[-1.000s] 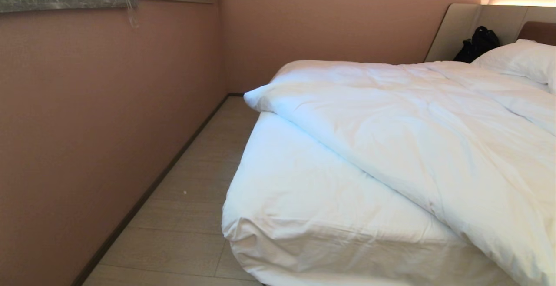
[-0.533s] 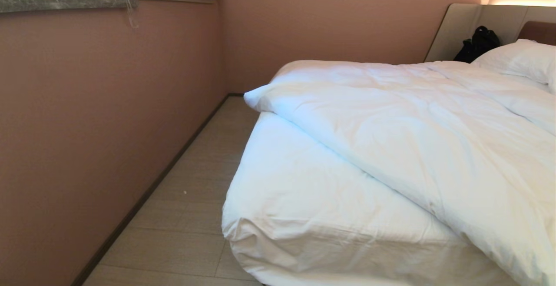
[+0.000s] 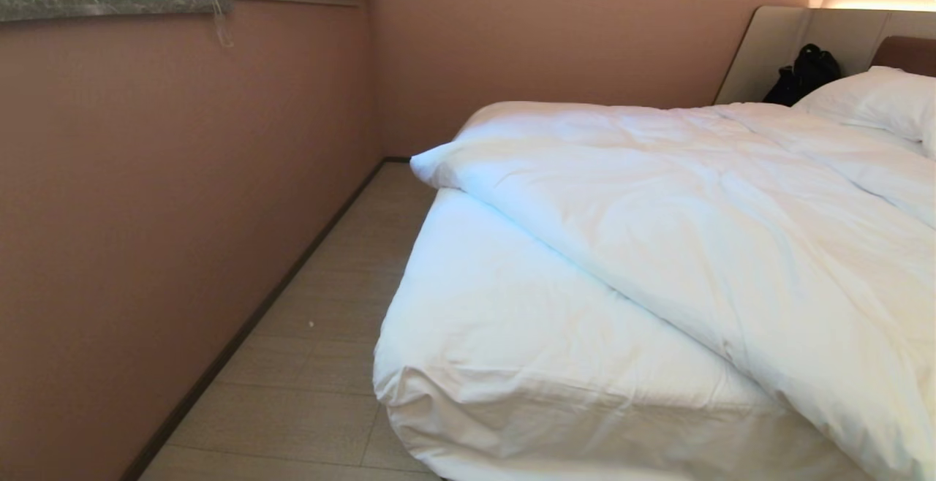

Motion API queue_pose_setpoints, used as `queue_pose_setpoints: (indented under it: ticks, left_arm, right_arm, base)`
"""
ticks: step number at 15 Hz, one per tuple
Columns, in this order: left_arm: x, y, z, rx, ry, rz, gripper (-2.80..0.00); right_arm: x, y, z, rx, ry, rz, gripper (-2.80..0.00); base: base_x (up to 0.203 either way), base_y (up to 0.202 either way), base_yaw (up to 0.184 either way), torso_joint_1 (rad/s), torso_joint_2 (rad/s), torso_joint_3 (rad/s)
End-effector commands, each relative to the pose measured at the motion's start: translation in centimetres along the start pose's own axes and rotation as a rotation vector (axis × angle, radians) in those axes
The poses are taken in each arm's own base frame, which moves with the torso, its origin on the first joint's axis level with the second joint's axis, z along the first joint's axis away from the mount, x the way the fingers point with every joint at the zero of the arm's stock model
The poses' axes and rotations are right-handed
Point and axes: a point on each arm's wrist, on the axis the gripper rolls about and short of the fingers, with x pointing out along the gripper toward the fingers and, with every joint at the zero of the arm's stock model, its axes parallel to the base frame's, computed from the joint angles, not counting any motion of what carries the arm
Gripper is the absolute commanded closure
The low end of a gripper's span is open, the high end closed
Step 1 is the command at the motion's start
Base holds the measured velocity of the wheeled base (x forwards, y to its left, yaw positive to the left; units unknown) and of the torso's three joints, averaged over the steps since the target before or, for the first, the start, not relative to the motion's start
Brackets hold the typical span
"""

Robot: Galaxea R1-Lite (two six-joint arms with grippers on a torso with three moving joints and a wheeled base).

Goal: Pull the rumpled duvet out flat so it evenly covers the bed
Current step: Hold the folded corner of the quilt

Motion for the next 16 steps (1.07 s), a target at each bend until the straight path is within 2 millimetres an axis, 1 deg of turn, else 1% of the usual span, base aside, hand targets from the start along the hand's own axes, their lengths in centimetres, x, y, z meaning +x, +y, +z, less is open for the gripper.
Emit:
queue_pose_setpoints:
  ticks: [1, 3, 4, 6, 8, 9, 12, 14, 15, 16]
  left_arm:
    - [0.0, 0.0, 0.0, 0.001, 0.0, 0.0, 0.0]
    - [0.0, 0.0, 0.0, 0.001, 0.0, 0.0, 0.0]
    - [0.0, 0.0, 0.0, 0.001, 0.0, 0.0, 0.0]
    - [0.0, 0.0, 0.0, 0.001, 0.001, 0.0, 0.0]
    - [0.0, 0.0, 0.0, -0.001, 0.0, 0.0, 0.0]
    - [0.0, 0.0, 0.0, 0.001, 0.001, 0.0, 0.0]
    - [0.0, 0.0, 0.0, -0.001, 0.0, 0.0, 0.0]
    - [0.0, 0.0, 0.0, 0.0, 0.002, 0.0, 0.0]
    - [0.0, 0.0, 0.0, 0.001, 0.0, 0.0, 0.0]
    - [0.0, 0.0, 0.0, 0.0, 0.0, 0.0, 0.0]
  right_arm:
    - [8.3, -0.3, 3.6, 0.031, 0.105, 0.006, 0.0]
    - [13.5, -0.4, 5.9, 0.051, 0.089, 0.01, 0.0]
    - [15.5, -0.5, 6.4, 0.068, 0.09, 0.011, 0.0]
    - [20.6, -0.8, 6.4, 0.139, 0.125, 0.002, 0.0]
    - [25.1, -1.6, 5.4, 0.223, 0.173, -0.03, 0.0]
    - [27.5, -2.3, 4.5, 0.259, 0.199, -0.048, 0.0]
    - [33.4, -5.2, 2.8, 0.347, 0.228, -0.068, 0.0]
    - [36.5, -7.0, 1.8, 0.387, 0.237, -0.069, 0.0]
    - [37.9, -7.8, 0.8, 0.402, 0.255, -0.075, 0.0]
    - [38.7, -8.5, 0.3, 0.41, 0.263, -0.084, 0.0]
  base:
    - [0.0, 0.0, 0.0, 0.0, 0.0, 0.0]
    - [0.0, 0.0, 0.0, 0.0, 0.0, 0.0]
    - [0.0, 0.0, 0.0, 0.0, 0.0, 0.0]
    - [0.0, 0.0, 0.0, 0.0, 0.0, 0.0]
    - [0.0, 0.0, 0.0, 0.0, 0.0, 0.0]
    - [0.0, 0.0, 0.0, 0.0, 0.0, 0.0]
    - [0.0, 0.0, 0.0, 0.0, 0.0, 0.0]
    - [0.0, 0.0, 0.0, 0.0, 0.0, 0.0]
    - [0.0, 0.0, 0.0, 0.0, 0.0, 0.0]
    - [0.0, 0.0, 0.0, 0.0, 0.0, 0.0]
